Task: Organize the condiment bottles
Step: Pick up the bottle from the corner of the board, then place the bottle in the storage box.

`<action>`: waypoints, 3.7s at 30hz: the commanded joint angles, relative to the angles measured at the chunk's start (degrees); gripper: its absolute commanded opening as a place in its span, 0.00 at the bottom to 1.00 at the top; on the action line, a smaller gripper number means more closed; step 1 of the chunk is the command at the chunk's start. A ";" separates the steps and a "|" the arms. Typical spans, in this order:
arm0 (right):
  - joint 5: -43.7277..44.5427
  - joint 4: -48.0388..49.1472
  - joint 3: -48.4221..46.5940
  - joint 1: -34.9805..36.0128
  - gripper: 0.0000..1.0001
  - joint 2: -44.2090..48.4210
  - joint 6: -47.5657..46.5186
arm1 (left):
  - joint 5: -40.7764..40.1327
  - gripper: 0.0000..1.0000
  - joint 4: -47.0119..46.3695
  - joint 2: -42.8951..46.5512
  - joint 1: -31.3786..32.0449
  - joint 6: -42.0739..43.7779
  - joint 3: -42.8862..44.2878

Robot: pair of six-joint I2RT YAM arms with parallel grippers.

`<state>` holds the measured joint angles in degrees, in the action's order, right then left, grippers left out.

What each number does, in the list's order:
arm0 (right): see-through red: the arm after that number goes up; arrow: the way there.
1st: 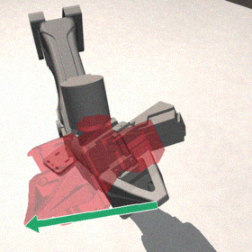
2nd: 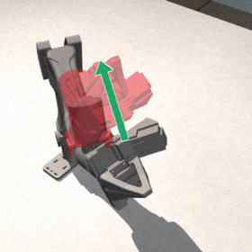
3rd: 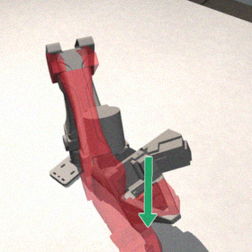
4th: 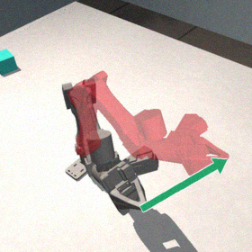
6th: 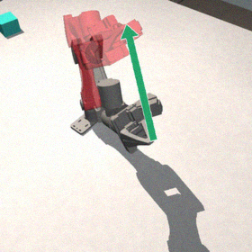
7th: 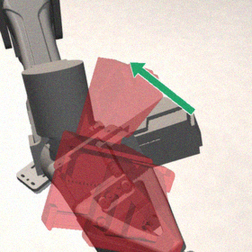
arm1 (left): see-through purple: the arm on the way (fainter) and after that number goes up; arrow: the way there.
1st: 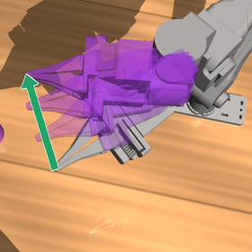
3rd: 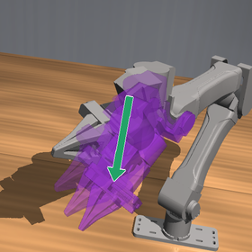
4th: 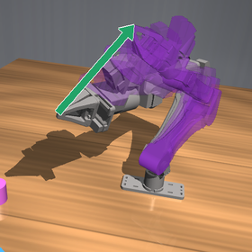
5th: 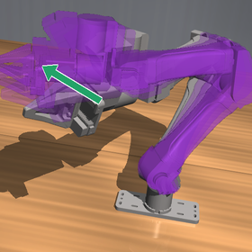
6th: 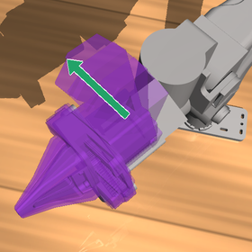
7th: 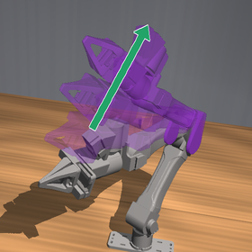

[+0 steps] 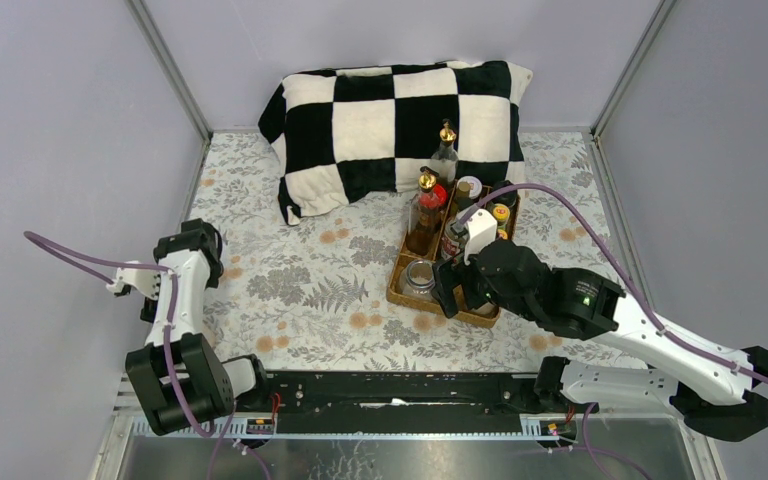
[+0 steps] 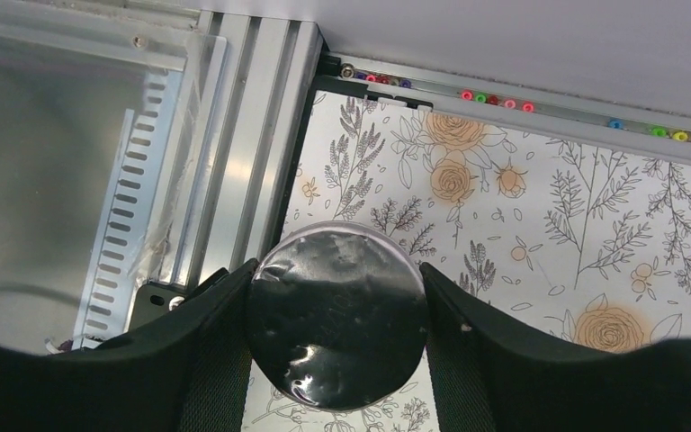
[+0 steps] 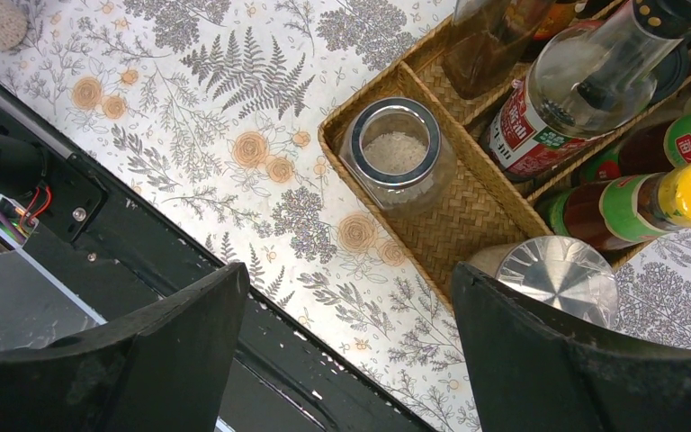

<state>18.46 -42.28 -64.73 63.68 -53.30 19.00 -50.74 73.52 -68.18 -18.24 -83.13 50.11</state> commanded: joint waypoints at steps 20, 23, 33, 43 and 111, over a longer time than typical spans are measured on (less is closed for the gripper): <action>5.26 -0.34 -3.67 -0.15 0.89 2.67 -0.90 | 22.71 0.00 -44.77 -4.81 25.99 37.12 4.48; 6.97 -1.53 -4.92 -0.14 0.89 3.54 -0.78 | 25.62 0.00 -50.04 -6.81 32.09 40.05 5.33; 9.86 -5.51 -8.59 -0.14 0.88 6.63 0.26 | 15.61 0.00 -42.95 -14.28 59.68 45.57 21.34; 10.63 -8.06 -9.34 -0.14 0.87 9.33 1.65 | 2.78 0.00 -24.46 -14.38 76.96 44.14 39.54; 11.11 -8.11 -5.42 -0.14 0.95 12.60 2.01 | 7.54 0.98 -45.98 -34.33 90.12 47.19 32.87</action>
<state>35.29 -57.89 -69.67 62.94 -39.31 19.27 -40.97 25.04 -106.80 72.20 -34.98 83.42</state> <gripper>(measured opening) 0.939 0.892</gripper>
